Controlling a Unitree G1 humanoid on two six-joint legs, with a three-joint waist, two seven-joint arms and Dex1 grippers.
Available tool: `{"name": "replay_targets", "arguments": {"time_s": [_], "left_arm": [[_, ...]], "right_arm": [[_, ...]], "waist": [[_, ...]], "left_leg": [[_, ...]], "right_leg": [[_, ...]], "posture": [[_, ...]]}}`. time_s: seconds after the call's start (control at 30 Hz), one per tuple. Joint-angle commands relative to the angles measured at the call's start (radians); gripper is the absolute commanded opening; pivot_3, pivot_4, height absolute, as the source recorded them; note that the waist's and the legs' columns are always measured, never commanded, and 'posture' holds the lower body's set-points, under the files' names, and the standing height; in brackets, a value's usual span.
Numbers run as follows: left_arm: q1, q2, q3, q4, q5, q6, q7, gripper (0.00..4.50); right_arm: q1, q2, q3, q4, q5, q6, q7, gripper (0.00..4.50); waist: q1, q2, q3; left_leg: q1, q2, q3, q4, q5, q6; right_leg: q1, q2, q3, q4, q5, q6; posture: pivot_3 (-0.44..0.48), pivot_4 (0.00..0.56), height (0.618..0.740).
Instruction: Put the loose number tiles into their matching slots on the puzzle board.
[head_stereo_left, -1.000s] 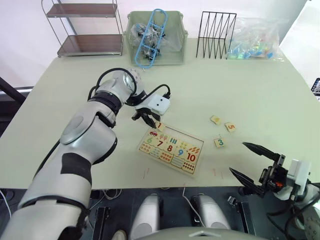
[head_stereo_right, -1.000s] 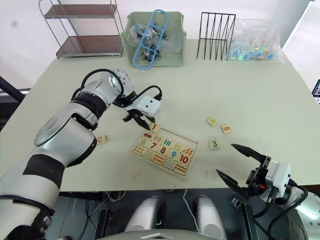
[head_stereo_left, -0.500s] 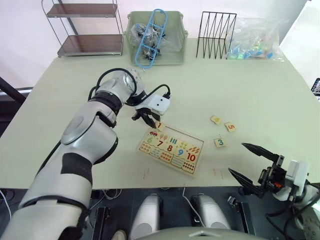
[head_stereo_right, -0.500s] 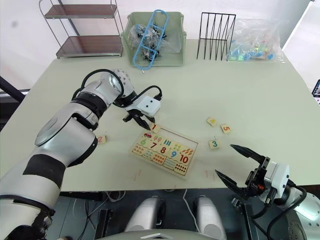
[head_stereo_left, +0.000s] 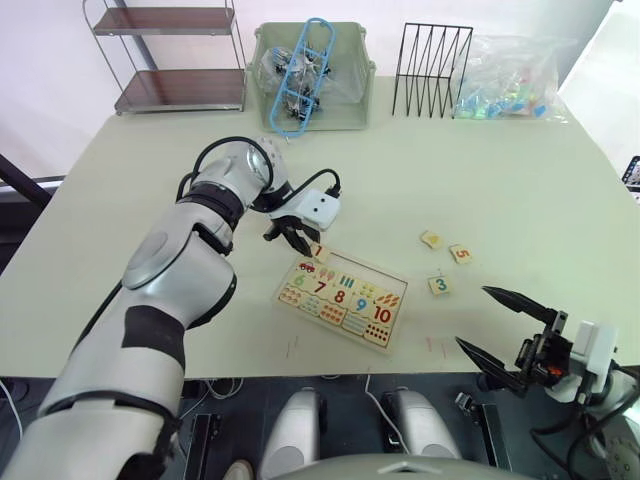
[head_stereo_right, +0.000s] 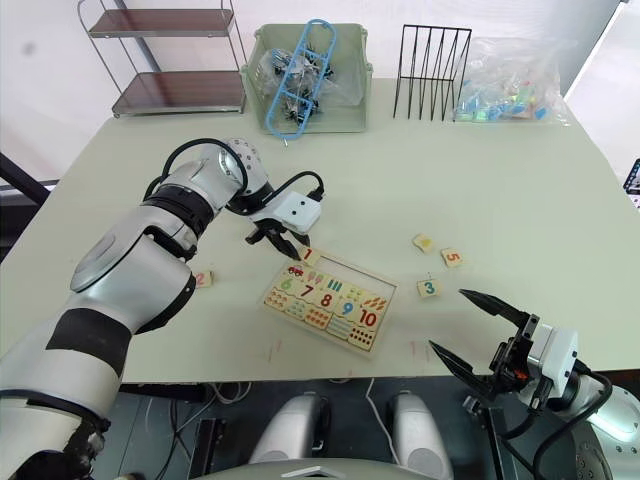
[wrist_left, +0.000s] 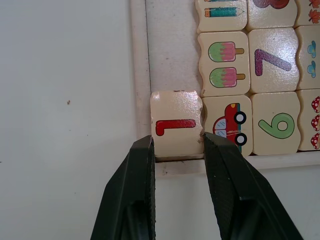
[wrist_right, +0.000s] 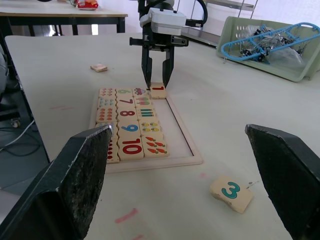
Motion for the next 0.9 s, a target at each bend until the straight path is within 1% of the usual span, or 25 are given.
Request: {"name": "replay_targets", "arguments": {"time_s": [0.03, 0.9], "left_arm": [[-0.015, 0.01, -0.005, 0.005, 0.01, -0.01, -0.029, 0.9], [-0.028, 0.008, -0.011, 0.034, 0.023, -0.01, -0.029, 0.9]], "right_arm": [[0.002, -0.006, -0.006, -0.021, 0.006, -0.021, 0.006, 4.5], [0.01, -0.002, 0.013, -0.023, -0.014, -0.037, -0.004, 4.5]], "waist": [[0.0, 0.0, 0.0], [-0.001, 0.0, 0.0]], "left_leg": [[0.0, 0.0, 0.0, 0.0, 0.0, 0.0], [0.0, 0.0, 0.0, 0.0, 0.0, 0.0]], "right_leg": [[0.0, 0.0, 0.0, 0.0, 0.0, 0.0], [0.0, 0.0, 0.0, 0.0, 0.0, 0.0]], "posture": [[0.0, 0.15, 0.739], [0.0, 0.15, 0.739]]}}
